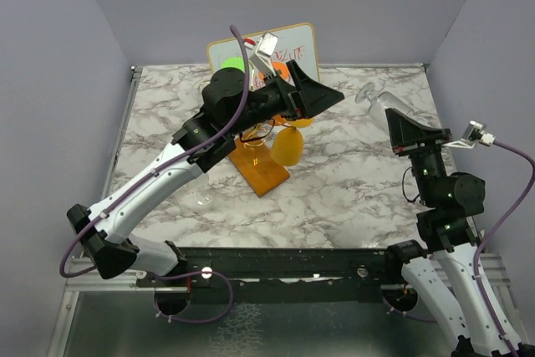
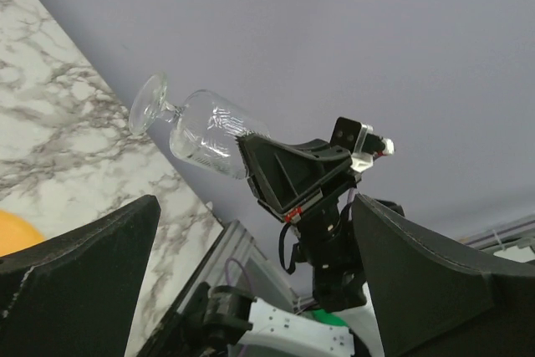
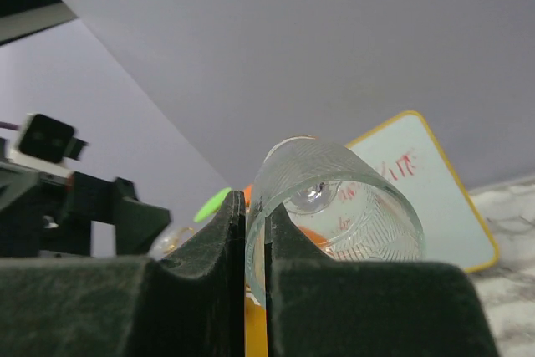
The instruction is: Place the wine glass upside down on the wine glass rack
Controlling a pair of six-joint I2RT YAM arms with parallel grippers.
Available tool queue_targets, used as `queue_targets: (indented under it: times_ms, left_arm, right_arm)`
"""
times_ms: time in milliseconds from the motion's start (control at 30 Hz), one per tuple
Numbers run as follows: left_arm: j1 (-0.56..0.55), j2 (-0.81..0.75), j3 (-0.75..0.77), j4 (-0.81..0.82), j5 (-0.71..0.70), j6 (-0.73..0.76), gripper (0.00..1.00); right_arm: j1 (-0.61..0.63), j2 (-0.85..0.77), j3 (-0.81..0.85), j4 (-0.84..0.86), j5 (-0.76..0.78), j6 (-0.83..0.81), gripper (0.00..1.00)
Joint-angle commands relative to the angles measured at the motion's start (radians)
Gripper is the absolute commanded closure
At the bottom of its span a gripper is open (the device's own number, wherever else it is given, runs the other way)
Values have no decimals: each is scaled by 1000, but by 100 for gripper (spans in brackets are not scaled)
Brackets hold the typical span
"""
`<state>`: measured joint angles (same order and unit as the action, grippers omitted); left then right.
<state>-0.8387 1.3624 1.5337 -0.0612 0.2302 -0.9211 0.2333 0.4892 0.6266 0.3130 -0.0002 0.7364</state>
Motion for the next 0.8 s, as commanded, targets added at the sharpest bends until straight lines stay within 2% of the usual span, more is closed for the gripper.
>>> queue_targets:
  times_ms: [0, 167, 300, 467, 767]
  left_arm:
    - [-33, 66, 32, 158, -103, -124, 1]
    - [-73, 114, 32, 312, -94, -147, 1]
    - [-107, 161, 99, 312, -86, -115, 1]
    - [-130, 192, 111, 311, -106, -132, 1]
    - [-149, 255, 177, 327, -13, -161, 1]
  right_arm:
    - [-6, -3, 30, 283, -92, 84, 99]
    - [-6, 11, 39, 406, -125, 154, 99]
    - [-6, 35, 43, 465, -131, 198, 99]
    - [-6, 67, 51, 543, -138, 236, 99]
    - [-6, 115, 68, 616, -164, 274, 99]
